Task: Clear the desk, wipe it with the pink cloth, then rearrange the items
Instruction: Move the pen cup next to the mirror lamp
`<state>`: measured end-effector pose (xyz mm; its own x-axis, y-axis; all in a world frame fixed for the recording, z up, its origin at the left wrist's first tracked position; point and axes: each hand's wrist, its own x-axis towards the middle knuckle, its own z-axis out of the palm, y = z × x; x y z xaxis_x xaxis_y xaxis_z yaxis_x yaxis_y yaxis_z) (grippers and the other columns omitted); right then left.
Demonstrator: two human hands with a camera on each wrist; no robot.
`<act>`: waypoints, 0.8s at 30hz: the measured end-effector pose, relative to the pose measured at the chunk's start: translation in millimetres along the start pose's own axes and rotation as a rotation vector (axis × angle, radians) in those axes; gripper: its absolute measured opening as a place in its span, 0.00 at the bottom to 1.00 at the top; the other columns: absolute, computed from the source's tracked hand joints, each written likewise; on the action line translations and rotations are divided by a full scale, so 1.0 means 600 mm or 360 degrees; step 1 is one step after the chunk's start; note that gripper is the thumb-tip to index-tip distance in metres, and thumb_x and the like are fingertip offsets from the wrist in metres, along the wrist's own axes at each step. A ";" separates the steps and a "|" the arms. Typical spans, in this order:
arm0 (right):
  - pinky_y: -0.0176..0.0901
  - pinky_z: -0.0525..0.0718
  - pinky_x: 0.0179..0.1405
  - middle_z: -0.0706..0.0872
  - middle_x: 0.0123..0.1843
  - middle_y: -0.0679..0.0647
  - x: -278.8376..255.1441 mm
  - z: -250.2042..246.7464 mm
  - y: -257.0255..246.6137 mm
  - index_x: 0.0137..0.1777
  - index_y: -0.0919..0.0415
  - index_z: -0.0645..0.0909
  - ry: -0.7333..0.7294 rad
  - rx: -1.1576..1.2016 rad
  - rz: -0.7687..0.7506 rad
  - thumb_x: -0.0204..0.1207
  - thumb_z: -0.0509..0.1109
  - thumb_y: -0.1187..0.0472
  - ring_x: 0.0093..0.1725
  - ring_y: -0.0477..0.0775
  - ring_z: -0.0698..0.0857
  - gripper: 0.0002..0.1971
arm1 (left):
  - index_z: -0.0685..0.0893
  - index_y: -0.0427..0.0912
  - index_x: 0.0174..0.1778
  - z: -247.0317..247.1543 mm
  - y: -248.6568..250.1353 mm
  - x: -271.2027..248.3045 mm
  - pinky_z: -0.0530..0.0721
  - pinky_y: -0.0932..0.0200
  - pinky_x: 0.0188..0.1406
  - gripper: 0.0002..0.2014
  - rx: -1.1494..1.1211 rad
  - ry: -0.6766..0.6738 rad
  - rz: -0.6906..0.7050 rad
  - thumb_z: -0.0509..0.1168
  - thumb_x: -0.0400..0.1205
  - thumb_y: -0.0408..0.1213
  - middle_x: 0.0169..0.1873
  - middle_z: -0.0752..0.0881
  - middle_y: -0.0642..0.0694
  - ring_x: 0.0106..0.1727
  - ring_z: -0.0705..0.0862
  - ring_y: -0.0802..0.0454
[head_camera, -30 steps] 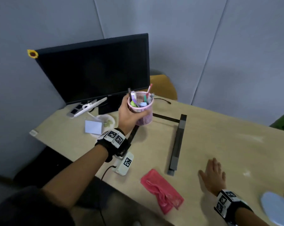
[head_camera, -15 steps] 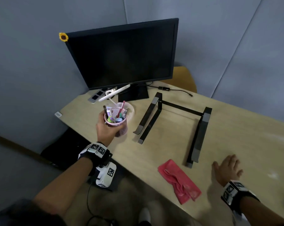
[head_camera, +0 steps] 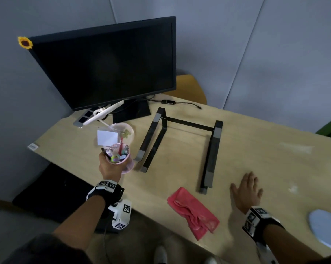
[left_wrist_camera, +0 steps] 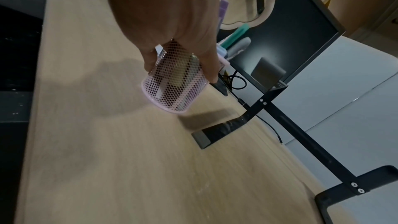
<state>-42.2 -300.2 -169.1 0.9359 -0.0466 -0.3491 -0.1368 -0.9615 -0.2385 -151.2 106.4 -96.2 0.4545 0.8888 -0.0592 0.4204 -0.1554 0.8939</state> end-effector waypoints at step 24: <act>0.58 0.41 0.81 0.45 0.85 0.57 0.005 -0.141 0.126 0.82 0.64 0.46 0.0277 -0.0183 -0.0282 0.84 0.52 0.51 0.84 0.58 0.45 0.32 | 0.74 0.52 0.58 0.210 0.025 -0.413 0.68 0.61 0.63 0.13 0.0630 -0.1574 0.1734 0.59 0.77 0.40 0.60 0.77 0.55 0.62 0.73 0.57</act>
<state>-22.0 -395.8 -111.3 0.9850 0.0886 -0.1477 0.0623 -0.9828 -0.1739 -158.5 -170.7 -124.3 0.9314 -0.3432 0.1213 -0.3527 -0.7686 0.5338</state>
